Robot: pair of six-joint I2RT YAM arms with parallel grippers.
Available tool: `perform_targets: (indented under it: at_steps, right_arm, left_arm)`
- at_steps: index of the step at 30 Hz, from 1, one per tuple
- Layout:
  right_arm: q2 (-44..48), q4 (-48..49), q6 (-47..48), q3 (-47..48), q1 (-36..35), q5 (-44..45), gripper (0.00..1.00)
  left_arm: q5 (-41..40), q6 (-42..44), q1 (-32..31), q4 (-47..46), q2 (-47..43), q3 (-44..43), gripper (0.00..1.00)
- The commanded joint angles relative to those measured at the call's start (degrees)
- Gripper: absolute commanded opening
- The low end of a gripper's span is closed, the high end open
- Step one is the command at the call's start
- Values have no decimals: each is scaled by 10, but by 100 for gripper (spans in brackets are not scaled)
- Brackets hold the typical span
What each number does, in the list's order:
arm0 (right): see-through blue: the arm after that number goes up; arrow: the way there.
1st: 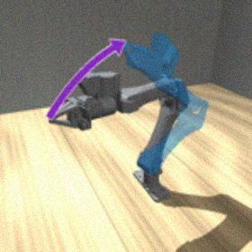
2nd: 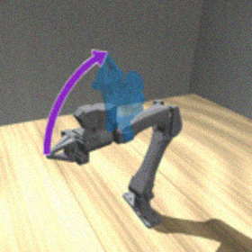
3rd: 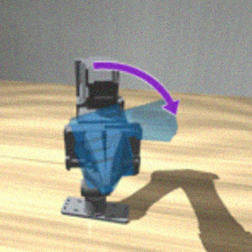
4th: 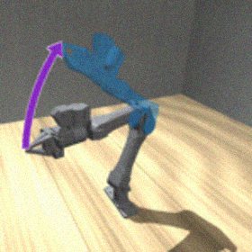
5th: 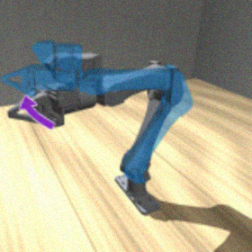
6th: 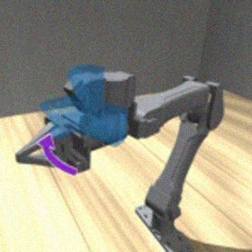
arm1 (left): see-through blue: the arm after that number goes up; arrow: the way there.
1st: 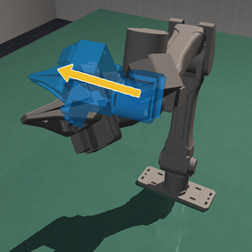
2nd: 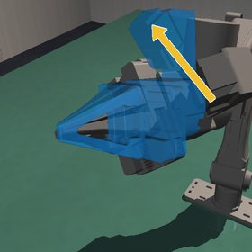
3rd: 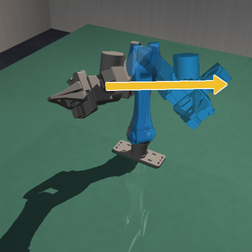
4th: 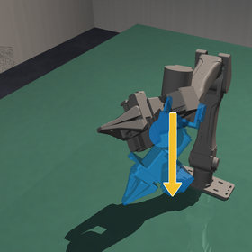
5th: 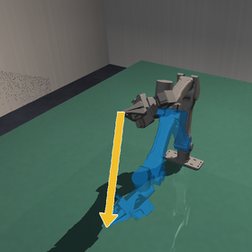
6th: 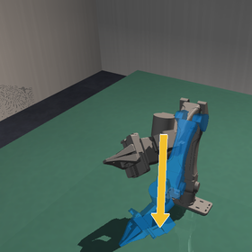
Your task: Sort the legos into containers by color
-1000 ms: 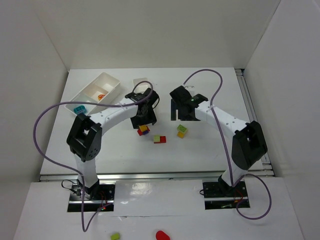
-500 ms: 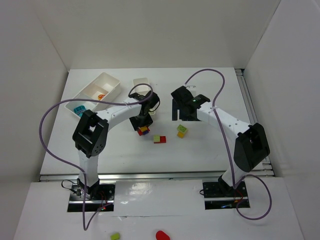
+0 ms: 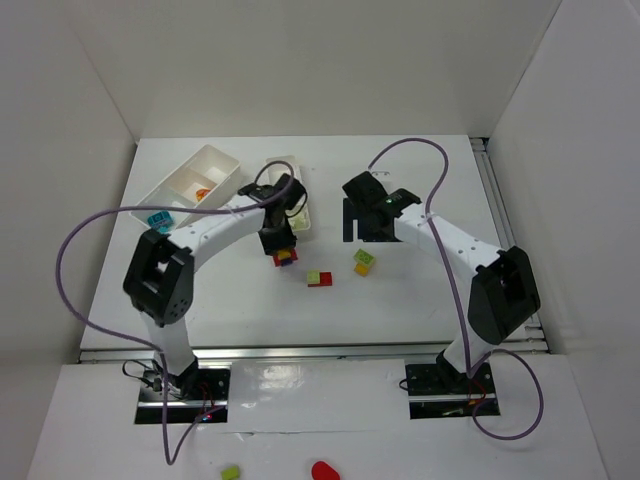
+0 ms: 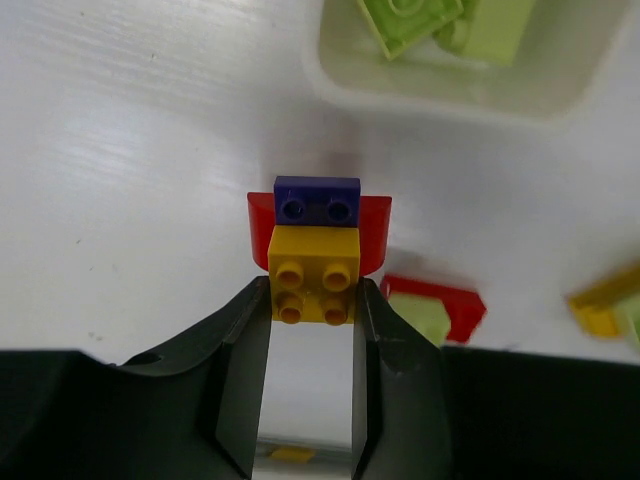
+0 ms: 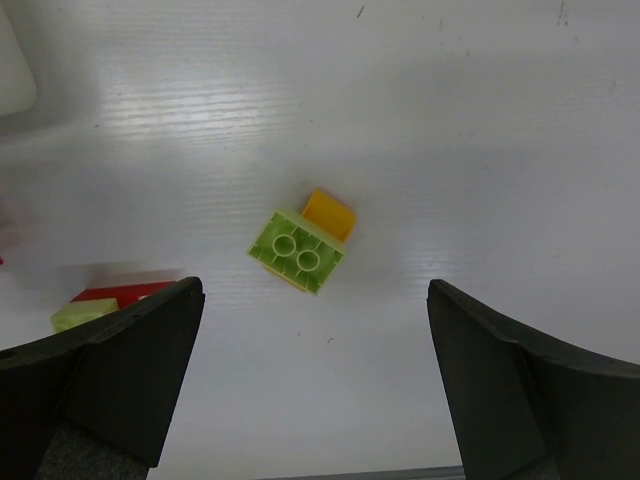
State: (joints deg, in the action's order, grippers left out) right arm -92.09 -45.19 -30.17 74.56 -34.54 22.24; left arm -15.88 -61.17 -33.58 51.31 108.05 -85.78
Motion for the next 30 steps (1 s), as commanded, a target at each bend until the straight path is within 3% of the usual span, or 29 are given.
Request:
perform_targets:
  at_steps: [1,4,8,9,13,17,24,26,30]
  right_arm:
    - [37,26,23,20,3,-45,100]
    - [63,80,40,7,3,-136,100]
    - [106,178,64,-20,15,-287,100]
    - [113,191,69,-20,15,-336,100]
    - [113,208,69,-14,20,-415,99]
    - [142,232,92,-19,20,-444,92]
    - [183,214,222,-56,20,-409,91]
    - [206,240,268,-84,20,-403,93]
    - [295,393,331,-211,14,-383,93]
  left_arm:
    - [86,138,12,-55,-132,38,13]
    - [206,235,40,-124,-197,68,1]
    - [326,289,79,-167,-220,90,0]
    - [393,301,97,-190,-220,96,0]
    - [522,301,130,-278,-225,145,0]
    - [644,264,169,-348,-199,178,0]
    - [791,250,228,-302,-111,82,0]
    - [821,259,237,-258,-89,63,0]
    - [828,291,250,-223,-66,58,0]
